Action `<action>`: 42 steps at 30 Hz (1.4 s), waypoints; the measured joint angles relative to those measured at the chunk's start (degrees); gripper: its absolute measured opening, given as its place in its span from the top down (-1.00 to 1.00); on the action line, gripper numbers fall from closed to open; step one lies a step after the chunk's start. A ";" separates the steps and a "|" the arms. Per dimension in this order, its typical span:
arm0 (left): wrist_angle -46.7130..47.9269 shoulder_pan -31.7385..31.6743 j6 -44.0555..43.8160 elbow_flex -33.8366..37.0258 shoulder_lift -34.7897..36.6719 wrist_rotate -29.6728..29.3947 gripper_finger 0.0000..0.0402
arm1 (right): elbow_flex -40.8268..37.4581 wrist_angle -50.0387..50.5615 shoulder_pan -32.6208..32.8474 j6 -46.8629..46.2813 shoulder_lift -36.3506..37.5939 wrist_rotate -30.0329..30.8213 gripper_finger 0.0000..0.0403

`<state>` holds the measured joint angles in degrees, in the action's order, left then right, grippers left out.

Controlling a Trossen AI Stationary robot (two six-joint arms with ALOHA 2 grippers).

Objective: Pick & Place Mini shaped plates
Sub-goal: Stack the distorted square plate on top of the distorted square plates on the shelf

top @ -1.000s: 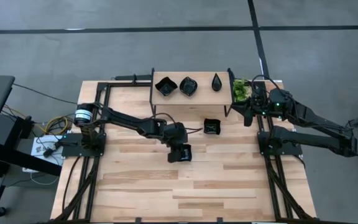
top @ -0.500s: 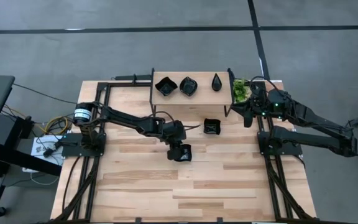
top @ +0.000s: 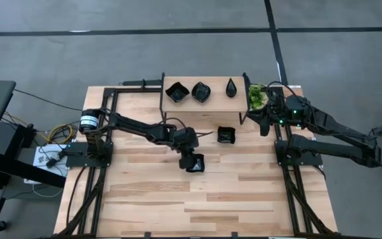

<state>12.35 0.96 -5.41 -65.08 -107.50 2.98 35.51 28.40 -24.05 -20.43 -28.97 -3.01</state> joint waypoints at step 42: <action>-0.98 1.14 -0.87 0.31 -2.11 0.04 0.52 | -0.02 -0.13 0.02 -0.02 0.02 -0.02 0.54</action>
<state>11.37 2.10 -6.28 -64.77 -109.61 3.02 35.48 28.27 -24.03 -20.45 -28.95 -3.03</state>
